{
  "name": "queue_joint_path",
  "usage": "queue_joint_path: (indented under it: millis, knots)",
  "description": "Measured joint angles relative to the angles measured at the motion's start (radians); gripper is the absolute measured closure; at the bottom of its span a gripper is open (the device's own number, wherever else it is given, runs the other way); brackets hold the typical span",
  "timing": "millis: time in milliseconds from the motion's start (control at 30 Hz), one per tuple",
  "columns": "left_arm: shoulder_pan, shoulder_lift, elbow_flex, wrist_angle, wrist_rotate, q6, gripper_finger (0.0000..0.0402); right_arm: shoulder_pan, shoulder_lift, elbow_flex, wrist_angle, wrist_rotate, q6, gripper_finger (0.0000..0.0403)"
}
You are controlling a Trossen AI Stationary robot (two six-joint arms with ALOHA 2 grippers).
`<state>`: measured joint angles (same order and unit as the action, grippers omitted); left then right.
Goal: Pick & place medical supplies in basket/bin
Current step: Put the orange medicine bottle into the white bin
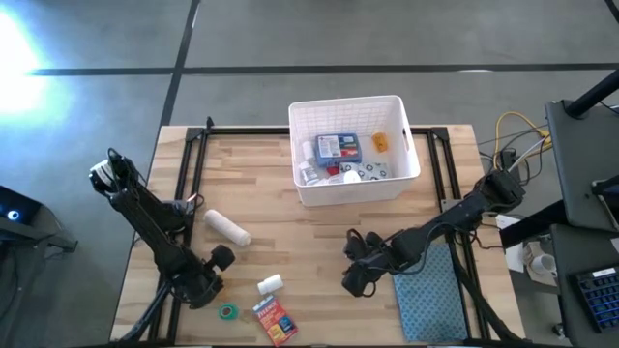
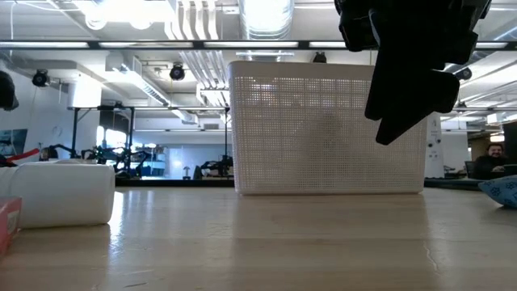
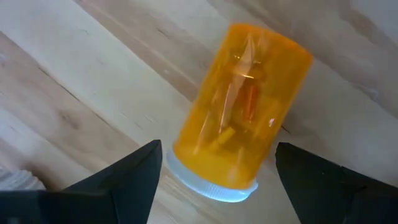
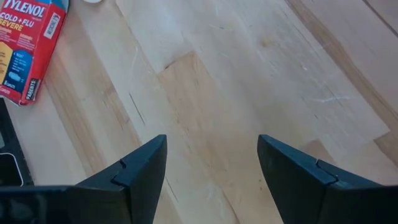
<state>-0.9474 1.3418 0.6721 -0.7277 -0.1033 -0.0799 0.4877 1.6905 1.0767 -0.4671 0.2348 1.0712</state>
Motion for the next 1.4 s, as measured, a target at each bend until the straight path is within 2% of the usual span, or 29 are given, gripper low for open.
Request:
queue_joint_path:
  millis: [467, 733, 900, 1067, 1233, 1333, 1400]
  knots:
    - [0.0, 0.0, -0.011, 0.045, 0.0, -0.029, 0.0189, 0.0, 0.0, 0.0, 0.0, -0.003, 0.053, 0.0163]
    - [0.008, 0.0, 0.036, -0.019, -0.003, -0.322, 0.02, 0.0, 0.0, 0.0, 0.0, -0.003, 0.054, 0.0163]
    - [0.02, 0.0, 0.112, -0.165, -0.008, -0.522, 0.02, 0.0, 0.0, 0.0, 0.0, -0.003, 0.048, 0.0163]
    - [0.066, 0.0, 0.243, -0.314, -0.016, -0.72, 0.02, 0.0, 0.0, 0.0, 0.0, -0.005, 0.045, 0.0163]
    - [0.185, 0.0, 0.417, -0.454, -0.173, -0.822, 0.02, 0.0, 0.0, 0.0, 0.001, -0.04, -0.006, 0.0163]
    - [0.309, 0.0, 0.524, -0.481, -0.304, -0.803, 0.02, 0.0, 0.0, 0.0, 0.001, -0.063, -0.038, 0.0163]
    - [0.407, 0.0, 0.602, -0.473, -0.38, -0.737, 0.02, 0.001, 0.0, 0.0, 0.001, -0.064, -0.047, 0.0163]
